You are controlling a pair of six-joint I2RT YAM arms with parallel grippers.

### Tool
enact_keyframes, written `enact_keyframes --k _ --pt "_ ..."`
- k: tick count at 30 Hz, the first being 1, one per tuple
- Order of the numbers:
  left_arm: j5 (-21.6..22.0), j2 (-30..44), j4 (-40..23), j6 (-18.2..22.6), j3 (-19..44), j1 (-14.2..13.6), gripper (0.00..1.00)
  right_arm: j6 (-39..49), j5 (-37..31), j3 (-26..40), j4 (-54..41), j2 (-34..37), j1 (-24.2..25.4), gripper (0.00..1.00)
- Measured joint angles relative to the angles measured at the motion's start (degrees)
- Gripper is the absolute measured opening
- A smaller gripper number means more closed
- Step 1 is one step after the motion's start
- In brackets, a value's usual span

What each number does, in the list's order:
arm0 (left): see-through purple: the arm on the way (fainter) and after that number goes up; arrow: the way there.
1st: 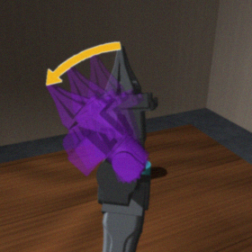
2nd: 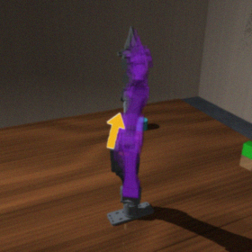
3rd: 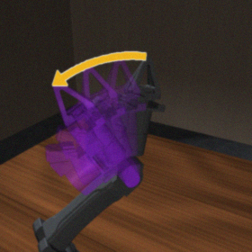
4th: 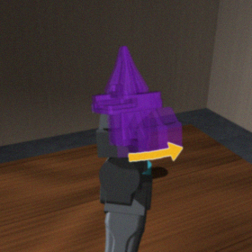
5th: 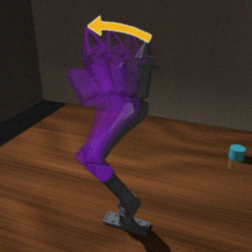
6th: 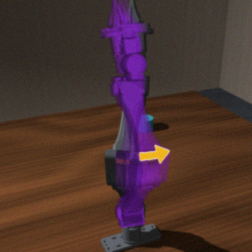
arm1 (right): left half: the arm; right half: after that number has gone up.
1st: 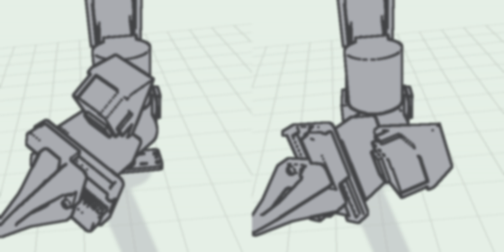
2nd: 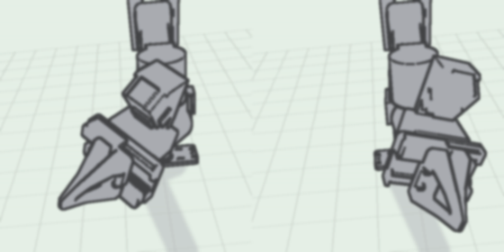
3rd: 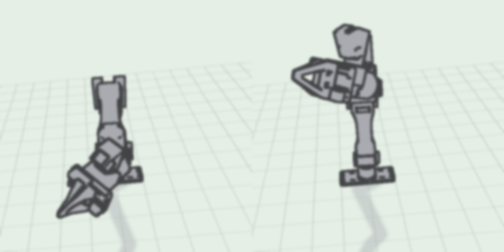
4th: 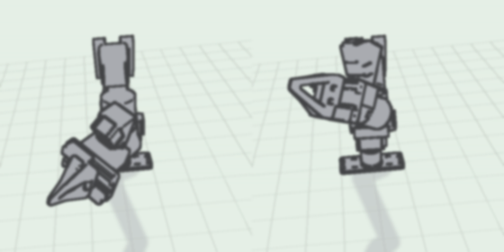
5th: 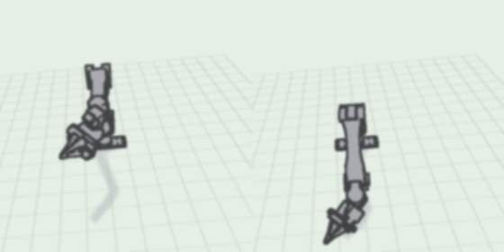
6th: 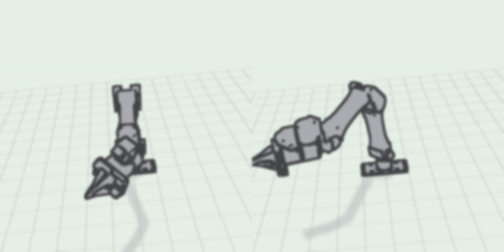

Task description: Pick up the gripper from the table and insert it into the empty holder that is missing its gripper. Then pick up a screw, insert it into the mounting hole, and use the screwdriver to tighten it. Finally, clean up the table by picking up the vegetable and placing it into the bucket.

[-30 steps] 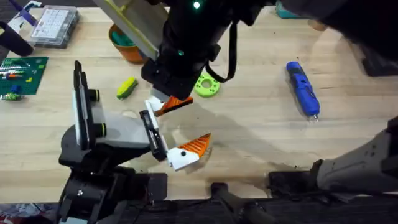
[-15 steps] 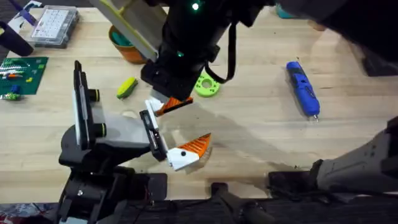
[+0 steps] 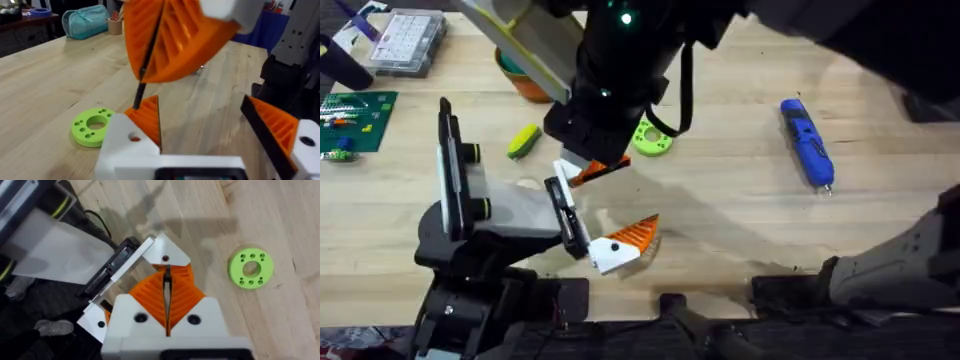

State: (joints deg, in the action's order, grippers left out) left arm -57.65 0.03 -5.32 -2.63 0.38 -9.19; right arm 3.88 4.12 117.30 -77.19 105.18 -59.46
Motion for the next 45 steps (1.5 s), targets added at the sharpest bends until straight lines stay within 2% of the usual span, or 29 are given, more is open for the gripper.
enact_keyframes --k 45 --pt "0.0 0.0 0.0 -0.02 -0.02 0.0 0.985 -0.04 0.02 0.02 -0.02 2.89 0.0 0.012"
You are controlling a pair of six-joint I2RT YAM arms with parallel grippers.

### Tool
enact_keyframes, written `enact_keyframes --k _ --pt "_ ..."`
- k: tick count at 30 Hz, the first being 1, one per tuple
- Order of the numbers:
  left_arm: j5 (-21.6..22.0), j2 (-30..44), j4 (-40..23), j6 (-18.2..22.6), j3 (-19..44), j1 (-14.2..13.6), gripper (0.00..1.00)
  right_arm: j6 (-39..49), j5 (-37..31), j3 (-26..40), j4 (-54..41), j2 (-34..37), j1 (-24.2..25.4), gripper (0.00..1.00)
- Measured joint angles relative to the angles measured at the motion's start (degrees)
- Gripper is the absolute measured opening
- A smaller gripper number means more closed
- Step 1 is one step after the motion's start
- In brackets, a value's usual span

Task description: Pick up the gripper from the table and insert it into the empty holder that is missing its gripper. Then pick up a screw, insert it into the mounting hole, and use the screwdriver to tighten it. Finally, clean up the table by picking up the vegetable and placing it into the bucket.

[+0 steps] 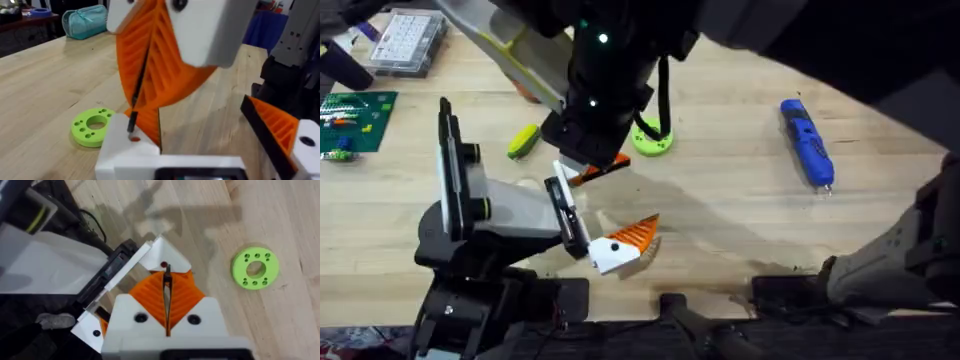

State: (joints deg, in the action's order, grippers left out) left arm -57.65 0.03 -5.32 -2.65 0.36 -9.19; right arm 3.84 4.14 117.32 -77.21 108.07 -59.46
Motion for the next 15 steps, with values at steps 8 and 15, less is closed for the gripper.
enact_keyframes --k 8,15 --pt "0.0 0.0 0.0 0.02 0.02 0.0 0.985 0.0 0.0 0.0 0.0 0.0 0.0 0.012" --pt "0.0 0.0 0.0 0.02 0.0 0.0 0.985 -0.02 1.53 0.0 0.09 0.0 0.0 0.012"
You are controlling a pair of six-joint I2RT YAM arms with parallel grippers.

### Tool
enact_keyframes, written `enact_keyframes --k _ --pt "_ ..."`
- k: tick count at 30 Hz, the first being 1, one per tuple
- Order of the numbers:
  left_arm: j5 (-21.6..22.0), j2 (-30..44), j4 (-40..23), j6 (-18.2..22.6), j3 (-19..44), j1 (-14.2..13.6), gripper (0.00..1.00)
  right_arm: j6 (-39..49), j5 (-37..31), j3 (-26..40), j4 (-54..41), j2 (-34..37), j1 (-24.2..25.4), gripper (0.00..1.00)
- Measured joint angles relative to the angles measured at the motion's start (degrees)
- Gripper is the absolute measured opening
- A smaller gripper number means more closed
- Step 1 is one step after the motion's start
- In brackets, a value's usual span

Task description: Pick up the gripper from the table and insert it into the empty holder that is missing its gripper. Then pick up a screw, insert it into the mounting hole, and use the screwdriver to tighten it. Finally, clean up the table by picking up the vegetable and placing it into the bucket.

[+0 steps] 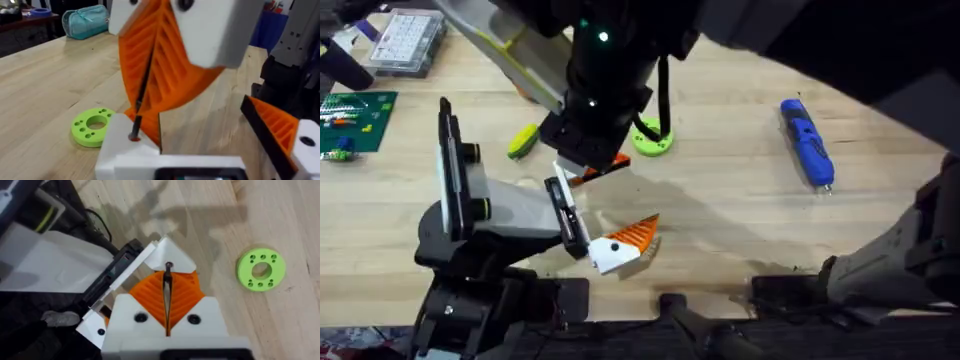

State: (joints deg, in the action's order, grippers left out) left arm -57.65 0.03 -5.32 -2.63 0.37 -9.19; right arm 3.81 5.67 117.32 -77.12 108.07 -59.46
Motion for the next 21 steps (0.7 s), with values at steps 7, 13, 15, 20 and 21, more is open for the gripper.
enact_keyframes --k 7,13,15,20,21 --pt "0.0 0.0 0.0 0.0 0.02 0.0 0.985 0.0 -0.01 0.0 -0.04 0.02 0.0 0.012" --pt "0.0 0.0 0.0 -0.02 0.0 0.0 0.985 0.01 -1.76 0.0 -0.04 0.0 0.0 0.012" --pt "0.0 0.0 0.0 0.0 0.02 0.0 0.985 0.02 -1.85 0.0 -0.06 0.0 0.0 0.012" --pt "0.0 0.0 0.0 0.0 -0.01 0.0 0.985 0.02 -1.99 0.0 -0.07 0.0 0.0 0.012" --pt "0.0 0.0 0.0 0.0 0.01 0.0 0.985 0.02 -1.97 0.0 -0.08 0.02 0.0 0.012"
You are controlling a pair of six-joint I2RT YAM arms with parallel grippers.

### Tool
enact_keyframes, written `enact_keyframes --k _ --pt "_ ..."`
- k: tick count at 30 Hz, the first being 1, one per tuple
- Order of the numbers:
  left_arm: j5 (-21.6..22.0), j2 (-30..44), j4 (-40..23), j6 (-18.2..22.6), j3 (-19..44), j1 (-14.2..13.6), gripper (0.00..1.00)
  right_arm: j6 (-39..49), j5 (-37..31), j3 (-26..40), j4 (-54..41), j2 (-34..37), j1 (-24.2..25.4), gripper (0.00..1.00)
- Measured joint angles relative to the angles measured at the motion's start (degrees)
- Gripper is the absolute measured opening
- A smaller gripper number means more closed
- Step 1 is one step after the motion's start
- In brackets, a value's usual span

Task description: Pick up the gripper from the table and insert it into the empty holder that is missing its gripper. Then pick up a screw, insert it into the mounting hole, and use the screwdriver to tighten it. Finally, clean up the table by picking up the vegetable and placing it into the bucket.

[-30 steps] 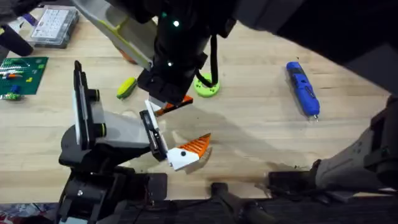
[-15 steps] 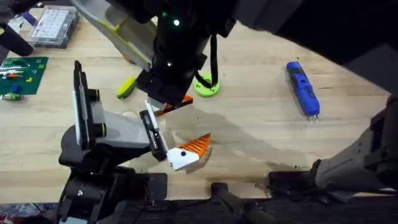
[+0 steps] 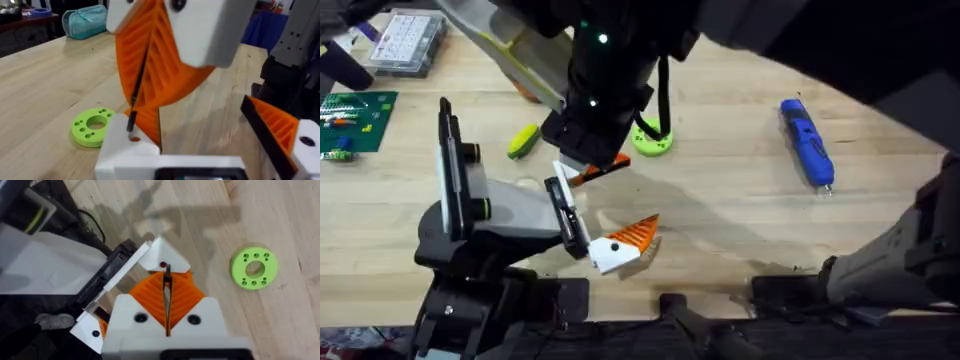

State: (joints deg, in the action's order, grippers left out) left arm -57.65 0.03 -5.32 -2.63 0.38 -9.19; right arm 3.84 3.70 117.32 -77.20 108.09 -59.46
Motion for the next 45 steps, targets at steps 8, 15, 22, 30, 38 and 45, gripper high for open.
enact_keyframes --k 8,15,22,30,38,45 --pt "-0.01 0.0 -0.02 -0.01 0.0 0.0 0.985 0.0 1.06 0.0 -0.14 -0.02 0.0 0.012" --pt "-0.02 0.0 0.0 -0.02 0.0 0.0 0.985 -0.02 1.14 0.0 0.06 0.0 0.0 0.012" --pt "0.0 0.0 0.0 0.0 -0.01 0.0 0.985 -0.02 1.34 0.0 0.1 0.0 0.0 0.012" --pt "0.0 0.0 -0.01 0.0 0.0 0.0 0.985 0.0 1.53 0.0 0.02 0.0 0.0 0.012" --pt "0.0 0.0 0.0 0.0 0.0 0.0 0.985 0.0 1.53 0.0 -0.12 0.02 0.0 0.012" --pt "0.0 0.0 -0.01 0.0 0.0 0.0 0.985 0.0 1.56 -0.48 0.29 0.05 0.0 0.012"
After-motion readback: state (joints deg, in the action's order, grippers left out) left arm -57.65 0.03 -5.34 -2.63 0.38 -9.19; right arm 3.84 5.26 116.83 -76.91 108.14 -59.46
